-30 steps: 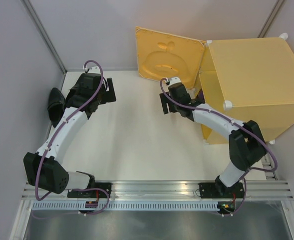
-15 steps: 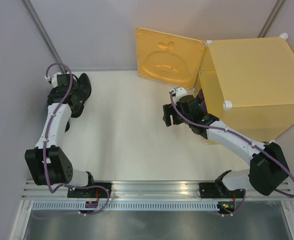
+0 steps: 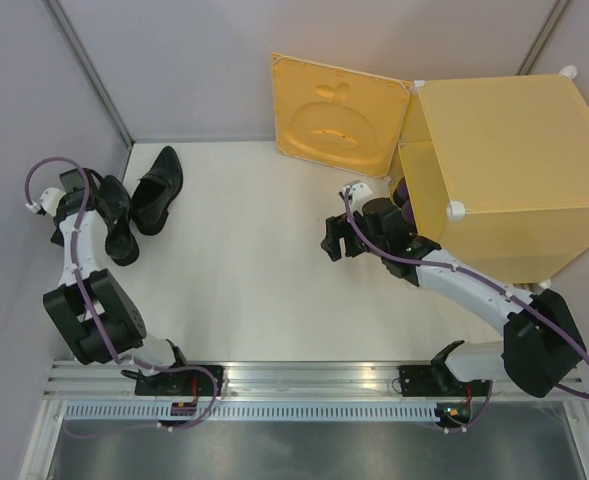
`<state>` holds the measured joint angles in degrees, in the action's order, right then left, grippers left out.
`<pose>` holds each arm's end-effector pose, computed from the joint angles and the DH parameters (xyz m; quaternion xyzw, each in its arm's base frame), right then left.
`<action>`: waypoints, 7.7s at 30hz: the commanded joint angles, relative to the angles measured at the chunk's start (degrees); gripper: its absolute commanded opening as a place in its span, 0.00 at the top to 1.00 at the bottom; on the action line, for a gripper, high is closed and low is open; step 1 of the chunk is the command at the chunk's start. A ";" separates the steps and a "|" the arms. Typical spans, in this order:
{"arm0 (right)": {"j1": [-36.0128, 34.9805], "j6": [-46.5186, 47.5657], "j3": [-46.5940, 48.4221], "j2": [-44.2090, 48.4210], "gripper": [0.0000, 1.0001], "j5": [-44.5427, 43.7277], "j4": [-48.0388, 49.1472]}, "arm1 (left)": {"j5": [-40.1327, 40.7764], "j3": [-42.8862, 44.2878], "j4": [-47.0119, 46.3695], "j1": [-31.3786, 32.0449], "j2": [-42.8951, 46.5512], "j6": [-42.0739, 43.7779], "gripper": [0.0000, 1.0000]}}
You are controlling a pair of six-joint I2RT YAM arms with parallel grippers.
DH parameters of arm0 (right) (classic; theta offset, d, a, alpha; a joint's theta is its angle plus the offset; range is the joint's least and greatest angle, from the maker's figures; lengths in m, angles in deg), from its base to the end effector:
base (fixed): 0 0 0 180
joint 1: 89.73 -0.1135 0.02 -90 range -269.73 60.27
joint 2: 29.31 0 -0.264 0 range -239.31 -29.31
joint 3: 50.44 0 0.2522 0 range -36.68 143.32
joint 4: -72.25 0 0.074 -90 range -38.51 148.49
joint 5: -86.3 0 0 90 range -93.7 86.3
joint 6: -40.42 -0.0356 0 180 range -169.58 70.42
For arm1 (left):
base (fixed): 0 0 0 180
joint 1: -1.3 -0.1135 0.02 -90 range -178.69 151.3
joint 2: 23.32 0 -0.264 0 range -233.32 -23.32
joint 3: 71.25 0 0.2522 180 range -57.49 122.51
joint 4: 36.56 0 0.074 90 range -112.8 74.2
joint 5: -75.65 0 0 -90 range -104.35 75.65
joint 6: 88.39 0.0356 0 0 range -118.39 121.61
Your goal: Place and organize the shoes in the shoe cabinet
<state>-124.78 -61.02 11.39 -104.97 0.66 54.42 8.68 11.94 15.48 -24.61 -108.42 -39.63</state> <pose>0.2381 0.1703 0.2515 -0.1967 0.8503 0.2227 0.4344 0.2749 0.1490 0.2818 -0.5668 0.7422 0.1477 0.3258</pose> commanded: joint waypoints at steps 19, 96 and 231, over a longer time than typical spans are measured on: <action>-0.28 -0.95 -1.05 -0.89 0.19 -2.08 3.55 | -8.17 7.21 -0.05 -2.83 -20.54 -0.16 0.41; -0.98 -5.43 3.07 20.47 0.17 -2.34 -13.85 | -12.47 23.04 5.75 61.69 -14.33 14.43 0.08; 19.32 19.97 61.00 -28.67 0.54 -26.34 -31.17 | -10.02 -23.55 -0.05 37.25 39.48 19.70 0.03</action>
<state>-105.63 -41.02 72.37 -136.95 -24.45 21.13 -0.94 -11.49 17.32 12.73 -68.81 -22.45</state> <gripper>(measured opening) 0.443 0.971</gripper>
